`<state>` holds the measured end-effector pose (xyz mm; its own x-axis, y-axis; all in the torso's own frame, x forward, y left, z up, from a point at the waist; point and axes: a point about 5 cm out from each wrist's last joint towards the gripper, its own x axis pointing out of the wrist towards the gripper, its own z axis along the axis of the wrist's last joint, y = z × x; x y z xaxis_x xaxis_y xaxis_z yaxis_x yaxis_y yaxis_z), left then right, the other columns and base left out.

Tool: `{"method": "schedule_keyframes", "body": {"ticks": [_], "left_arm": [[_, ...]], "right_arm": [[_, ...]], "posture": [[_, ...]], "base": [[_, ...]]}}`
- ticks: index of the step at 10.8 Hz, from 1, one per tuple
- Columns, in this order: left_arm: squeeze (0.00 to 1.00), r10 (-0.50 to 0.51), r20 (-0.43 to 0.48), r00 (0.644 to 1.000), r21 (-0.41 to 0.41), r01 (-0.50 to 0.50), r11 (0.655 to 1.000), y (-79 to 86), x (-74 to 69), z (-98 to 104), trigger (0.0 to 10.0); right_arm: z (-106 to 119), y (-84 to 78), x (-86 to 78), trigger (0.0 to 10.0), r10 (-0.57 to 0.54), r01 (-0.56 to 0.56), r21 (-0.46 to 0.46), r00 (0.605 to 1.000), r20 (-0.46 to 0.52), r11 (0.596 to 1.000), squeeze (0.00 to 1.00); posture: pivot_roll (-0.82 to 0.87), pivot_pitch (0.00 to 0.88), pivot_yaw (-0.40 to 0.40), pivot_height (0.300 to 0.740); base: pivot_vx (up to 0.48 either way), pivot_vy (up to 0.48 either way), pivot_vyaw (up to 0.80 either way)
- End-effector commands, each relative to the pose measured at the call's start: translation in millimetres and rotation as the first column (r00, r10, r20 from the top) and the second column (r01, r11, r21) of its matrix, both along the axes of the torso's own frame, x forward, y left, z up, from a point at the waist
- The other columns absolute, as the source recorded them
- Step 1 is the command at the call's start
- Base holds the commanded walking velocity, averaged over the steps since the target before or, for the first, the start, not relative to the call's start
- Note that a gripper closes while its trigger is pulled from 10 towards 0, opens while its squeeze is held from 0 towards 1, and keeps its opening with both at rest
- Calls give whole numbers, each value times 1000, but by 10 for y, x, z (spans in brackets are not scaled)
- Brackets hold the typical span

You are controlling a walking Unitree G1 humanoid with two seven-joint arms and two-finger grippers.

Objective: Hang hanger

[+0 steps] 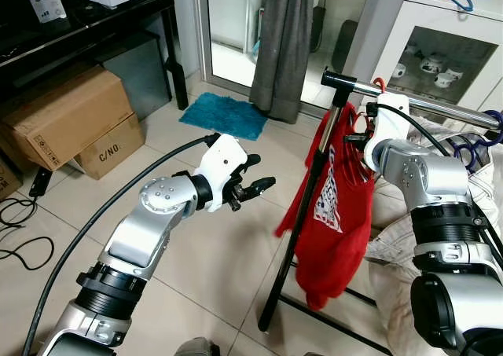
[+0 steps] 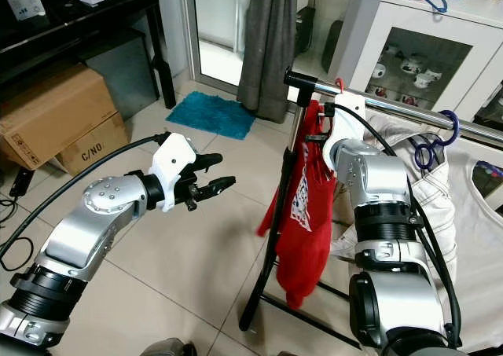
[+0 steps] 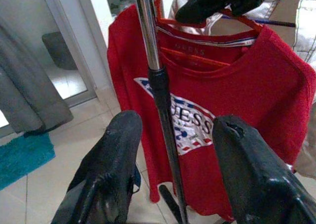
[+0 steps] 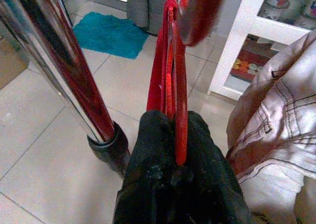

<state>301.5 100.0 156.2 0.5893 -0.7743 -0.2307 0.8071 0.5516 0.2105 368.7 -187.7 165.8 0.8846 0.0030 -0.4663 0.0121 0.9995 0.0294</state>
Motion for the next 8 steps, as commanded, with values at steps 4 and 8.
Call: {"method": "schedule_keyframes", "body": {"ticks": [4,8], "left_arm": [[0,103,12,995,-62,-102,993,4,46,38,10000],[0,256,-16,967,-158,-255,954,93,49,-25,10000]], "right_arm": [[156,-52,-88,0,11,-12,2,990,141,1000,0],[320,-86,-345,0,99,-105,5,948,303,994,0]], "posture": [[4,0,-8,740],[5,0,-4,740]], "base": [[0,0,0],[0,0,0]]}}
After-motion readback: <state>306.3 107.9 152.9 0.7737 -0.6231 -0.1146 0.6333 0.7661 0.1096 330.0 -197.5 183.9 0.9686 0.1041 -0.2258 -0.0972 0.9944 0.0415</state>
